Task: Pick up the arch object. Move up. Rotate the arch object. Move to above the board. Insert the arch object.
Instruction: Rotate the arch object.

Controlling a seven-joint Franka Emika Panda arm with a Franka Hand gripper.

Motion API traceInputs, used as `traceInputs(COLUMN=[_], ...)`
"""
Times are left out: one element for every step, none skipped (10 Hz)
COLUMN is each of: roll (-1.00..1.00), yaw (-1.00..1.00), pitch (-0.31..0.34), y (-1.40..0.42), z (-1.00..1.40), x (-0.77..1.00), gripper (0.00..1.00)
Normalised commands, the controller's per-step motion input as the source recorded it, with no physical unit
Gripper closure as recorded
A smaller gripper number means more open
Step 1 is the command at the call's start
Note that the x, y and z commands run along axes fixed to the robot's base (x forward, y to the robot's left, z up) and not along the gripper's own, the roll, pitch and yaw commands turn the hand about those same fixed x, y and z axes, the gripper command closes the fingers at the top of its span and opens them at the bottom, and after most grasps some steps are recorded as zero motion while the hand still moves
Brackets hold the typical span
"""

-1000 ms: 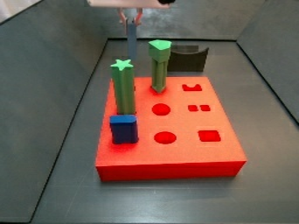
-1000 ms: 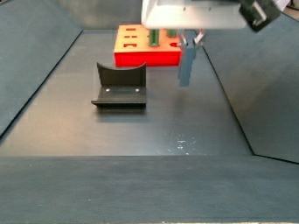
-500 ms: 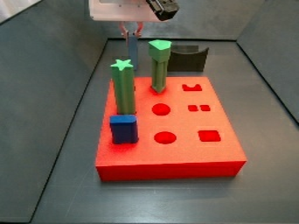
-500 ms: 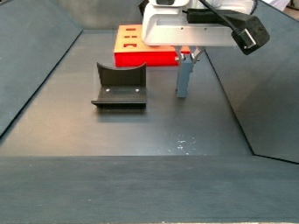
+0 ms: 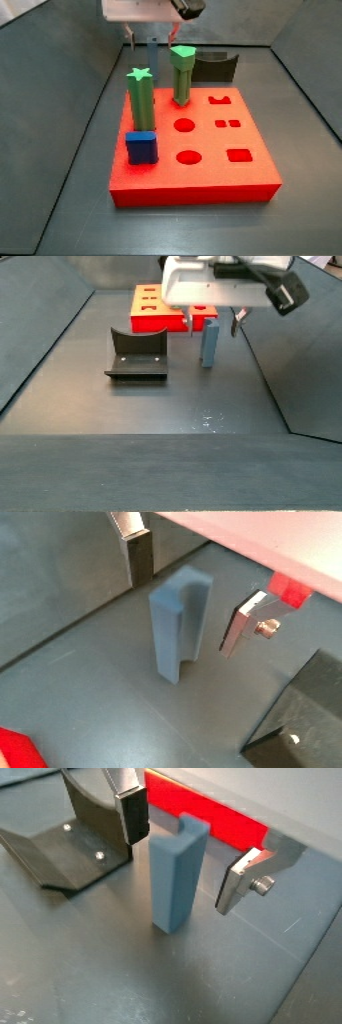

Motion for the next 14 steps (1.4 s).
traceInputs(roll=[0.11, 0.08, 0.05, 0.03, 0.0, 0.0, 0.0, 0.0, 0.0, 0.0, 0.0, 0.0, 0.0, 0.0], yaw=[0.01, 0.01, 0.01, 0.02, -1.0, -1.0, -1.0, -1.0, -1.0, -1.0, -1.0, -1.0, -1.0, -1.0], pitch=[0.029, 0.038, 0.042, 0.042, 0.008, 0.006, 0.003, 0.003, 0.002, 0.002, 0.002, 0.002, 0.002, 0.001], y=[-0.01, -0.01, -0.01, -0.01, 0.0, 0.01, 0.03, 0.03, 0.03, 0.03, 0.02, 0.02, 0.02, 0.02], z=[0.9, 0.74, 0.51, 0.38, 0.0, -0.09, -0.08, -0.06, -0.06, -0.06, -0.05, -0.05, -0.05, -0.04], x=[-0.03, -0.02, -0.02, -0.01, 0.0, 0.01, 0.03, 0.04, 0.04, 0.04, 0.04, 0.04, 0.04, 0.04], gripper=[0.0, 0.0, 0.0, 0.0, 0.0, 0.0, 0.0, 0.0, 0.0, 0.0, 0.0, 0.0, 0.0, 0.0])
